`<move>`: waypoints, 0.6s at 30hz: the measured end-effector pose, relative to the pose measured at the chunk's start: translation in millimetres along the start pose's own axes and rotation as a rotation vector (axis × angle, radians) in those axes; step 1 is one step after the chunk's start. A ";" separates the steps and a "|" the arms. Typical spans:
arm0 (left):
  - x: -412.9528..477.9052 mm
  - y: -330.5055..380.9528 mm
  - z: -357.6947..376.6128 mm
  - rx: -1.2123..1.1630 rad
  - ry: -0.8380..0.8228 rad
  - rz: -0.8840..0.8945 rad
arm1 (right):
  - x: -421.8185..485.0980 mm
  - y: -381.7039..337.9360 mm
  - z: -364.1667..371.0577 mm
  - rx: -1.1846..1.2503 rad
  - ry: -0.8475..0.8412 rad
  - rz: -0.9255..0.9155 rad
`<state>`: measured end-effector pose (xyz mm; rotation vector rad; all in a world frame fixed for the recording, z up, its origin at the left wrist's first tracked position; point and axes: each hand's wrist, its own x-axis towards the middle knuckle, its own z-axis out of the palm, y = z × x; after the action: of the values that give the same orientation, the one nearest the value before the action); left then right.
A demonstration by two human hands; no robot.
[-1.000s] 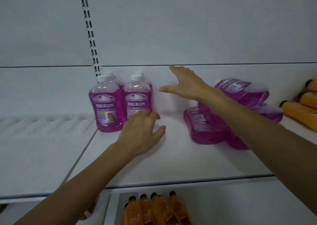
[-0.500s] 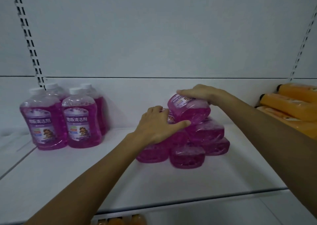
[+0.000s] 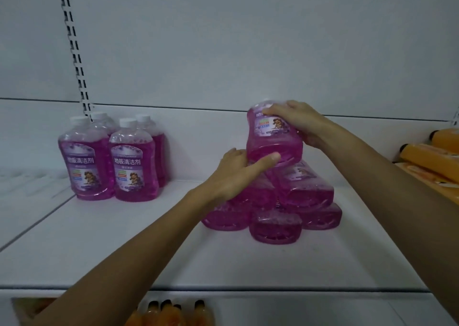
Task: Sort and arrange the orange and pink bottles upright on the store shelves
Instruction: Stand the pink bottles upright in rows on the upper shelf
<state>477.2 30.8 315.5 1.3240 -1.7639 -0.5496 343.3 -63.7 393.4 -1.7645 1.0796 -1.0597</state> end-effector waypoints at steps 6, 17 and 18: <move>-11.3 11.6 -40.0 -0.600 0.254 -0.042 | -13.1 -47.3 37.2 0.224 -0.001 -0.181; -76.4 -68.1 -99.4 -0.376 0.312 -0.167 | -24.2 -53.0 119.2 -0.179 -0.422 -0.256; -81.1 -78.0 -99.3 -0.336 0.316 -0.180 | -23.0 -49.2 128.5 -0.182 -0.437 -0.244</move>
<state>609.9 92.7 282.1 1.2575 -1.2435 -0.6634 468.0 -1.3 389.6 -2.1878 0.7191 -0.6763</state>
